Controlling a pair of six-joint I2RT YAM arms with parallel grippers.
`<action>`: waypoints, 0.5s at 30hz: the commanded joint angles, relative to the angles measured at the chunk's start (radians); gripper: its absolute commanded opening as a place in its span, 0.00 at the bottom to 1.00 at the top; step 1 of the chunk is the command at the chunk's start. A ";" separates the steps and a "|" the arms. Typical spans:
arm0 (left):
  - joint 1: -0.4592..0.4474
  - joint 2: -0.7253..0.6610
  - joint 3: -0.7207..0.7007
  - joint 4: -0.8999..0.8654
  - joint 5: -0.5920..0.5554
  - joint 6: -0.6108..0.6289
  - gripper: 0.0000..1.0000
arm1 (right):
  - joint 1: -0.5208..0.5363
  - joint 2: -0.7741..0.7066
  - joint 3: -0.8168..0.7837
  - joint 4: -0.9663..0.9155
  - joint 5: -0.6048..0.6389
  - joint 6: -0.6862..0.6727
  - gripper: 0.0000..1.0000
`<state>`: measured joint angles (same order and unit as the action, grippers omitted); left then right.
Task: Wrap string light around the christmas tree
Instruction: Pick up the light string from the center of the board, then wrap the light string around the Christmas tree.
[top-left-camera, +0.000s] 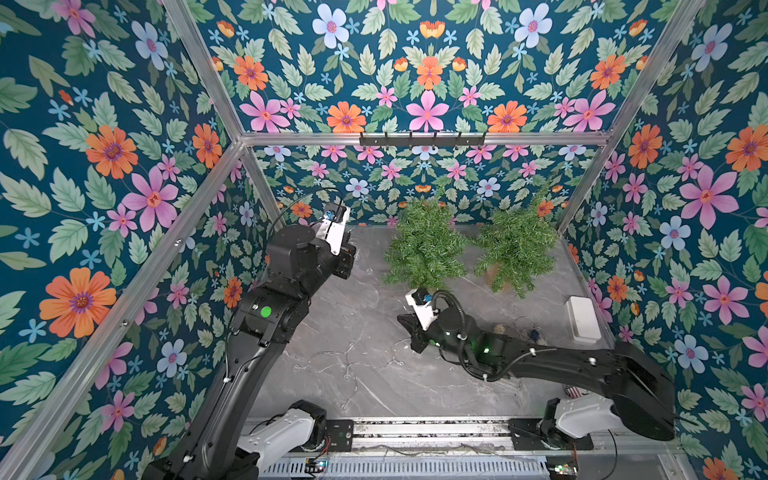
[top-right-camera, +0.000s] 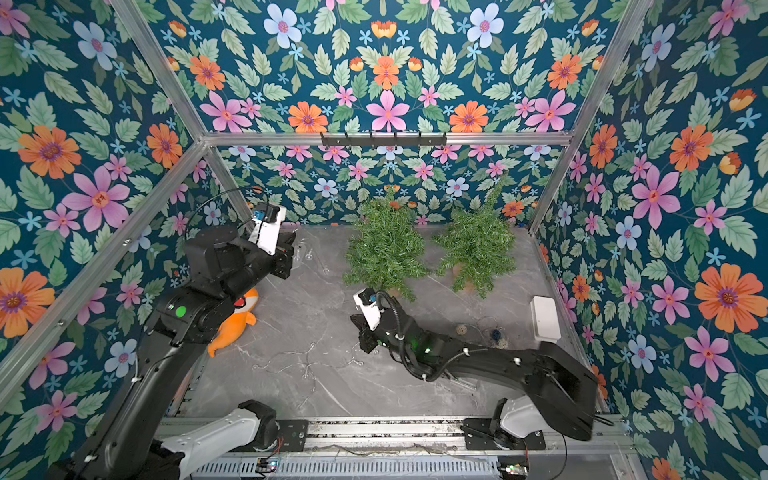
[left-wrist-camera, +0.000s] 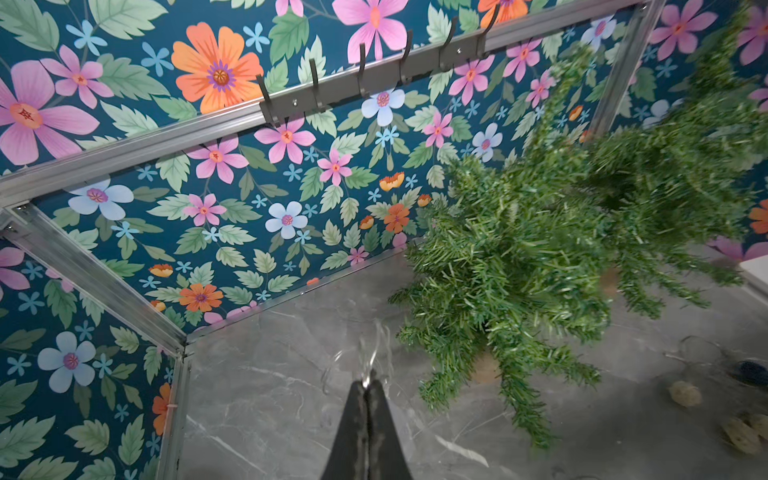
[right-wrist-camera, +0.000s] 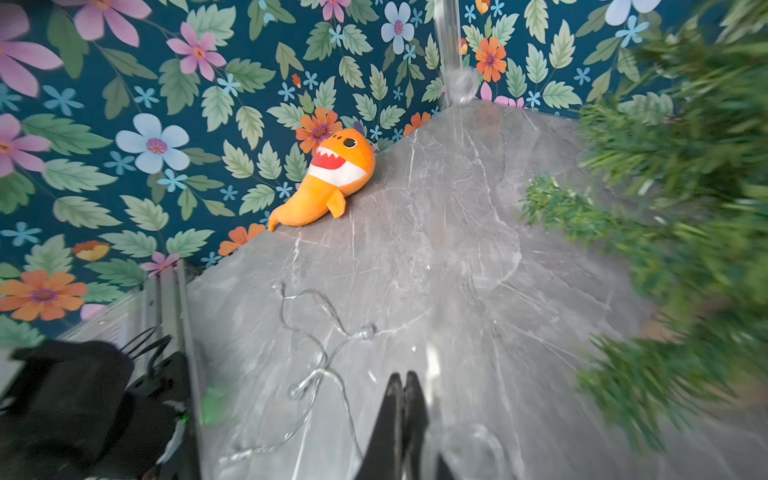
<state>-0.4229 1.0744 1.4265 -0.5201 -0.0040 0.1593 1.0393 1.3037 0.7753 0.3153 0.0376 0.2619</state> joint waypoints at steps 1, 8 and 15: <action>0.036 0.025 -0.024 0.142 0.017 0.019 0.00 | -0.052 -0.137 -0.017 -0.311 -0.063 0.045 0.00; 0.110 0.133 -0.093 0.314 0.173 0.040 0.00 | -0.165 -0.347 -0.026 -0.566 -0.032 -0.004 0.00; 0.112 0.320 -0.069 0.385 0.270 0.172 0.00 | -0.255 -0.374 -0.034 -0.512 -0.041 0.005 0.00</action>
<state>-0.3138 1.3582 1.3457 -0.2054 0.2226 0.2489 0.7933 0.9276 0.7361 -0.2111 0.0032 0.2691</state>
